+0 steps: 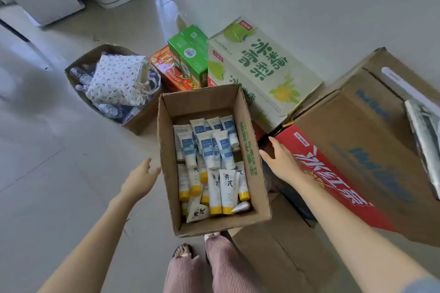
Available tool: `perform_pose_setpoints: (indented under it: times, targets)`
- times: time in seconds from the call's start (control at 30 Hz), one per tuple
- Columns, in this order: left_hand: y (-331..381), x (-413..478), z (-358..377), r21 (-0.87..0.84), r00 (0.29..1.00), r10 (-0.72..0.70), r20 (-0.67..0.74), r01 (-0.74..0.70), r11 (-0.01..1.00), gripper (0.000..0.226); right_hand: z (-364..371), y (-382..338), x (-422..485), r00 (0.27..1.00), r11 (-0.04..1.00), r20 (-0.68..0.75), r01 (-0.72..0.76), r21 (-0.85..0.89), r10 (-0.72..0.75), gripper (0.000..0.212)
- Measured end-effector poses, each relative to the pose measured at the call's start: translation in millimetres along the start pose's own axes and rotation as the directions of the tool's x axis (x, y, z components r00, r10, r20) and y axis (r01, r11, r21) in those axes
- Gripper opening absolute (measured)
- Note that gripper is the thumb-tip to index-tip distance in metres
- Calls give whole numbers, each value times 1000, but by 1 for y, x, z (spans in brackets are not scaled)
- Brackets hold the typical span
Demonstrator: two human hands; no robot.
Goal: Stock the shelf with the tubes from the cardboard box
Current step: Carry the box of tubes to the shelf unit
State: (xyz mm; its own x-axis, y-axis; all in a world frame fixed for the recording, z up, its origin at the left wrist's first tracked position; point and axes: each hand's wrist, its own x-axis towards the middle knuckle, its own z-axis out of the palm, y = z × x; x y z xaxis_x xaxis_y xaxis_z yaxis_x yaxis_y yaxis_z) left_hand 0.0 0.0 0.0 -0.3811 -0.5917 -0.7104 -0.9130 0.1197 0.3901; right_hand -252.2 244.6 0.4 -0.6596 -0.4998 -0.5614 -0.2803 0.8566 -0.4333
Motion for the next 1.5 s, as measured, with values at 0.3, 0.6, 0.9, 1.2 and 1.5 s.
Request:
perform_pose_setpoints:
  times: [0.3,0.6,0.9,1.2,1.5]
  targets:
    - [7,55,22,-368,992,-113,50,123,922,55,32,11,51,987,887,109,-151,437,115,64]
    - [0,71,48,-520,986,-156,-56,104,848,51,58,18,68,997,898,6,-76,433,81,53]
    - [8,74,59,-413,944,-179,-279,51,909,43,67,23,80,997,939,-1,-74,335,79,49]
    - [-5,71,57,-525,934,-197,-299,12,851,34,70,25,78,993,958,-104,-25,285,57,48]
    - [-23,36,50,-608,916,-239,-323,-7,794,36,62,7,51,979,972,-204,17,233,32,48]
